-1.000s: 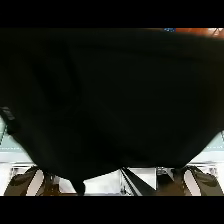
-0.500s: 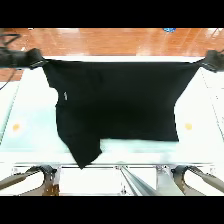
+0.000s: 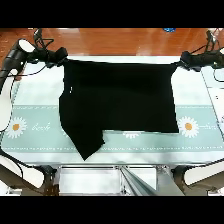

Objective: Fold the shirts.

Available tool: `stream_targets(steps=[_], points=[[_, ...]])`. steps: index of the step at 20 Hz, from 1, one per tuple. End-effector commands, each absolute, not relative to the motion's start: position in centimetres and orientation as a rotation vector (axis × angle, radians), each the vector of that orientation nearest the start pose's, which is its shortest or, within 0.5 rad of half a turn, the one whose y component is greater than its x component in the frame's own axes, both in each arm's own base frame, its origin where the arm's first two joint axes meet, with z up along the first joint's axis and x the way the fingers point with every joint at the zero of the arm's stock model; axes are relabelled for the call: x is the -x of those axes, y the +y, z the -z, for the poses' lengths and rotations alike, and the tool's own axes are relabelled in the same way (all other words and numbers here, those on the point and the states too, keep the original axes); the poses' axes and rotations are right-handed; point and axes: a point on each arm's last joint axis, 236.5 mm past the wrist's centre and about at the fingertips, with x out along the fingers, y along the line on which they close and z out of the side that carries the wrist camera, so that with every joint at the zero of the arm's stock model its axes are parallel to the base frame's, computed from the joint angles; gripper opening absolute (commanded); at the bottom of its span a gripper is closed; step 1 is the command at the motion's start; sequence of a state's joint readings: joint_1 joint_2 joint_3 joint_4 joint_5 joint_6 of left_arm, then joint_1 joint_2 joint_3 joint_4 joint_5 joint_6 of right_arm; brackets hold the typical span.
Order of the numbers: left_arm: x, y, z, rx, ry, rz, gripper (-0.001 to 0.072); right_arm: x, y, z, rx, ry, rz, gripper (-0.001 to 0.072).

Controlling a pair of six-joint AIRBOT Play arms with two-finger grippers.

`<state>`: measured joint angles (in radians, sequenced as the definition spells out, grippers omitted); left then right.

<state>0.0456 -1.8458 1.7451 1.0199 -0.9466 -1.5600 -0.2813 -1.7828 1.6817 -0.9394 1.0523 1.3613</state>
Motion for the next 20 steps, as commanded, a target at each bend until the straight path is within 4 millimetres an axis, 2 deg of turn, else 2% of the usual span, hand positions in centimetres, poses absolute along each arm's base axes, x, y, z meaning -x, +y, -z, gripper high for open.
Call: stream_targets(steps=[1,3,5,9,11,12,13,14,16,17,20], points=[[-54.2,-7.4,-0.1,0.435,1.167,0.317,0.0018,-53.3,-2.8,-0.8,-0.519,1.100,-0.240,0.0024],[-50.6,-6.6,0.1,0.409,1.300,0.373,0.0018,-50.5,-4.1,0.3,-0.436,1.215,-0.217,0.0024],[-48.3,-5.9,2.0,0.374,1.398,0.372,0.0018,-48.2,-5.6,2.6,-0.388,1.323,-0.152,0.0024],[-45.6,-7.4,7.2,0.390,1.506,0.358,0.0018,-46.2,-4.7,6.8,-0.454,1.388,-0.135,0.0024],[-43.8,-8.3,8.9,0.375,1.559,0.383,0.0019,-45.8,-3.7,7.9,-0.511,1.390,-0.141,0.0032],[-43.2,-8.3,9.2,0.379,1.579,0.384,0.0053,-45.8,-3.4,8.0,-0.543,1.392,-0.132,0.0203],[-42.7,-8.3,9.0,0.381,1.601,0.392,0.0290,-45.7,-3.1,7.9,-0.571,1.397,-0.128,0.0416],[-42.2,-7.9,8.6,0.383,1.621,0.394,0.0500,-45.3,-2.7,7.3,-0.581,1.410,-0.146,0.0418],[-41.1,-6.3,6.9,0.417,1.664,0.374,0.0506,-44.2,-3.3,4.8,-0.585,1.416,-0.157,0.0417],[-40.5,-5.4,5.7,0.431,1.671,0.361,0.0505,-43.6,-4.3,3.1,-0.575,1.401,-0.144,0.0416],[-39.1,-0.5,1.4,0.473,1.617,0.204,0.0506,-40.6,-9.6,-2.4,-0.514,1.315,-0.022,0.0409]])
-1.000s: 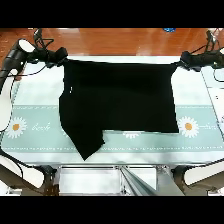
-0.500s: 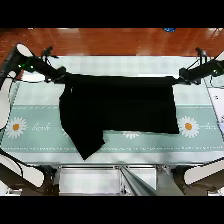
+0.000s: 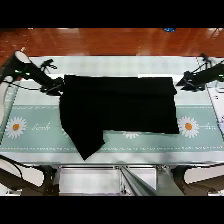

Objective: Fold the shirts.

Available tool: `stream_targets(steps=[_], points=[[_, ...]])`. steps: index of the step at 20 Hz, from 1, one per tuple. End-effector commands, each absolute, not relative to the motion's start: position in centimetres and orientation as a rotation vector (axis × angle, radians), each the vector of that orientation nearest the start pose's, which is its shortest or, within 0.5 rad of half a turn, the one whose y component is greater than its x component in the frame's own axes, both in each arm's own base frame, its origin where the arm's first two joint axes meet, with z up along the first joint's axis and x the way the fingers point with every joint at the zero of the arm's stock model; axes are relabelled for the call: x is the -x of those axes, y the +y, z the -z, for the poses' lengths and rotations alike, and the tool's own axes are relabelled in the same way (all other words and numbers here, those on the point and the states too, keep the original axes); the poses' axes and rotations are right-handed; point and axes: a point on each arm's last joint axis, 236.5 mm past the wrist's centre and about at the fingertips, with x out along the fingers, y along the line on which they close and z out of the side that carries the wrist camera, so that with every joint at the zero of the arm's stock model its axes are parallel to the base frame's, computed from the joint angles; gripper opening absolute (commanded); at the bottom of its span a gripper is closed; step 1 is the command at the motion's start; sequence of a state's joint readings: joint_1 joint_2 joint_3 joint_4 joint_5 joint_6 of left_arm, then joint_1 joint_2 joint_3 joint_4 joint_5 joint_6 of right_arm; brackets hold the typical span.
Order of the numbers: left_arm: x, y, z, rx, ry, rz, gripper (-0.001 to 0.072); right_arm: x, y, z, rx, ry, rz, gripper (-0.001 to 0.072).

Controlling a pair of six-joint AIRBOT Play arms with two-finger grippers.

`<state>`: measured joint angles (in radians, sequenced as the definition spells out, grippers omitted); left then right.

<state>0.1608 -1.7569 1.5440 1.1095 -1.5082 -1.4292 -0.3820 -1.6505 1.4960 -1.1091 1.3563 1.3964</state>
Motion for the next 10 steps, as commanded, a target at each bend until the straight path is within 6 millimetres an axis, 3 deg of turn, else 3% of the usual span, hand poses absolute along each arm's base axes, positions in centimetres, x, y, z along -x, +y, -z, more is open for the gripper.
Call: stream_targets(steps=[1,3,4,6,8,10], points=[[-38.9,0.8,-0.1,0.484,1.555,0.168,0.0506,-39.6,-11.0,-4.2,-0.529,1.258,0.017,0.0409],[-36.8,2.6,-1.0,0.504,1.442,0.097,0.0506,-37.0,-12.8,-5.7,-0.560,1.144,0.120,0.0409],[-33.9,2.4,0.5,0.508,1.470,0.070,0.0506,-35.4,-12.6,-5.1,-0.577,1.107,0.156,0.0409],[-27.7,0.2,4.4,0.582,1.552,0.053,0.0506,-32.3,-10.5,-2.8,-0.629,1.081,0.179,0.0409],[-24.6,-2.0,6.5,0.670,1.522,0.065,0.0506,-30.0,-7.7,-1.5,-0.673,1.062,0.128,0.0409],[-21.7,-3.0,8.2,0.718,1.538,0.040,0.0506,-28.8,-7.5,-0.8,-0.699,1.058,0.139,0.0409]])
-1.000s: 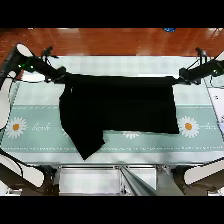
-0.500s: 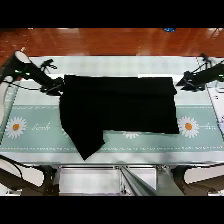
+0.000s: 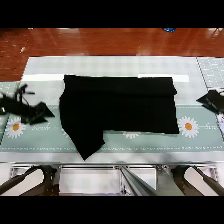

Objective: Fold the shirts.

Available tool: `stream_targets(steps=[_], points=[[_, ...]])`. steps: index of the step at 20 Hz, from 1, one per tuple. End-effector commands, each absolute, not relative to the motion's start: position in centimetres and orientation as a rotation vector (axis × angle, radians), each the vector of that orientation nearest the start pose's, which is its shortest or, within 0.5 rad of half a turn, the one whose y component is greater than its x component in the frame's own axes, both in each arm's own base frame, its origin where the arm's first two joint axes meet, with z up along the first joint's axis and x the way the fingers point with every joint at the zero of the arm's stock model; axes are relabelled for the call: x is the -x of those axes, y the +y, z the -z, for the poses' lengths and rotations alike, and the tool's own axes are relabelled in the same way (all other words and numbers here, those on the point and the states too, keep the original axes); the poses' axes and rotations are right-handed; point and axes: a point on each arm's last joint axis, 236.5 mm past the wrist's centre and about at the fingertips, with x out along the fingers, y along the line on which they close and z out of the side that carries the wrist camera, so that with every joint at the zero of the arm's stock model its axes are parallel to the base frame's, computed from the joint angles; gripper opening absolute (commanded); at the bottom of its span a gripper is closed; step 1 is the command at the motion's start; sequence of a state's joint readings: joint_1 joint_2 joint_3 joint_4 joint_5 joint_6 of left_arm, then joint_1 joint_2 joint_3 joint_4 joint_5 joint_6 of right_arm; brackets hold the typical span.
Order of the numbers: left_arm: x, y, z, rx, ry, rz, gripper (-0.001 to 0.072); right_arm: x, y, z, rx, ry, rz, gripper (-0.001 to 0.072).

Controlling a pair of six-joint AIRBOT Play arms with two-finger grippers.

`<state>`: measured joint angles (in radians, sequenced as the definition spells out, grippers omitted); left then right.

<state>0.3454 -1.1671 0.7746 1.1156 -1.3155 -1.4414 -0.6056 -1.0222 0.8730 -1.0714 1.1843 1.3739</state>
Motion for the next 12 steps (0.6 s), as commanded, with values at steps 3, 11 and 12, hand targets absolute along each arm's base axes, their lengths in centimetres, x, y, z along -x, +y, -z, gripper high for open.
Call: stream_targets(steps=[3,11,12], points=[[-20.2,-6.0,9.6,0.818,1.564,0.101,0.0506,-28.0,-7.6,-0.2,-0.700,1.082,0.146,0.0409],[-19.6,-11.9,13.0,0.679,1.642,0.196,0.0339,-25.9,-9.2,0.8,-0.744,1.142,0.254,0.0409],[-20.0,-12.2,13.0,0.650,1.635,0.221,0.0040,-24.1,-10.5,1.8,-0.748,1.188,0.322,0.0409]])
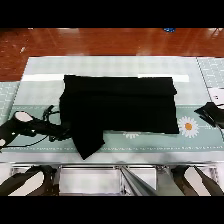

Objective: Fold the shirts.

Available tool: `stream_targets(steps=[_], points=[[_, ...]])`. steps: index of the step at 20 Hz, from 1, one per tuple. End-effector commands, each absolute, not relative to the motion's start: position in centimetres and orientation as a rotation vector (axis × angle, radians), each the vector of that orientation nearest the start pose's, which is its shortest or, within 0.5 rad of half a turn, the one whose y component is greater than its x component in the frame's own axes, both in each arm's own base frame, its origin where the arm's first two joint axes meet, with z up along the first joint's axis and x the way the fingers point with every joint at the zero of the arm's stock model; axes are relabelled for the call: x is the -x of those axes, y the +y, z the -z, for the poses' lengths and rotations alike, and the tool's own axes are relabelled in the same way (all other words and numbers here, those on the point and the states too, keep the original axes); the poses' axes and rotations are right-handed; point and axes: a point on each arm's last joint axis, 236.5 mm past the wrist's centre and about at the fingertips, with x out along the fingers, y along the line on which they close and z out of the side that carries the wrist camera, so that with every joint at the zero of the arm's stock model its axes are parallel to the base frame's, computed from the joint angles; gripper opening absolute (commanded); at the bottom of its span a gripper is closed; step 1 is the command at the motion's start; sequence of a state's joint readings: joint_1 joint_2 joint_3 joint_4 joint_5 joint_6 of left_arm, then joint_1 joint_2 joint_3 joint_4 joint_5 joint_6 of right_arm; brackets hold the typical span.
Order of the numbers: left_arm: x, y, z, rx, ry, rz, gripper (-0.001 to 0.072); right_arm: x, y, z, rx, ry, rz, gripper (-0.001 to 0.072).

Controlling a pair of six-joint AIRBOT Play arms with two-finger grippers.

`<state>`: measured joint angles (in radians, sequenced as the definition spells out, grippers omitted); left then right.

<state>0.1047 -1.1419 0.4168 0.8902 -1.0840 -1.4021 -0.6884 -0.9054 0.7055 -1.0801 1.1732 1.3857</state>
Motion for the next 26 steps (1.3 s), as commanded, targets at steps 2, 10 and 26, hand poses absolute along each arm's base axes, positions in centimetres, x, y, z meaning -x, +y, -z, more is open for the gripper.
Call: stream_targets(steps=[2,10,26], points=[[-21.3,-12.1,12.1,0.616,1.608,0.267,0.0018,-19.9,-10.7,4.7,-0.830,1.299,0.406,0.0409],[-23.0,-12.3,10.8,0.607,1.568,0.288,0.0019,-19.6,-0.9,9.9,-0.903,1.465,0.130,0.0409],[-31.1,-9.7,3.9,0.636,1.346,0.329,0.0019,-32.0,2.0,4.4,-0.780,1.245,-0.173,0.0023]])
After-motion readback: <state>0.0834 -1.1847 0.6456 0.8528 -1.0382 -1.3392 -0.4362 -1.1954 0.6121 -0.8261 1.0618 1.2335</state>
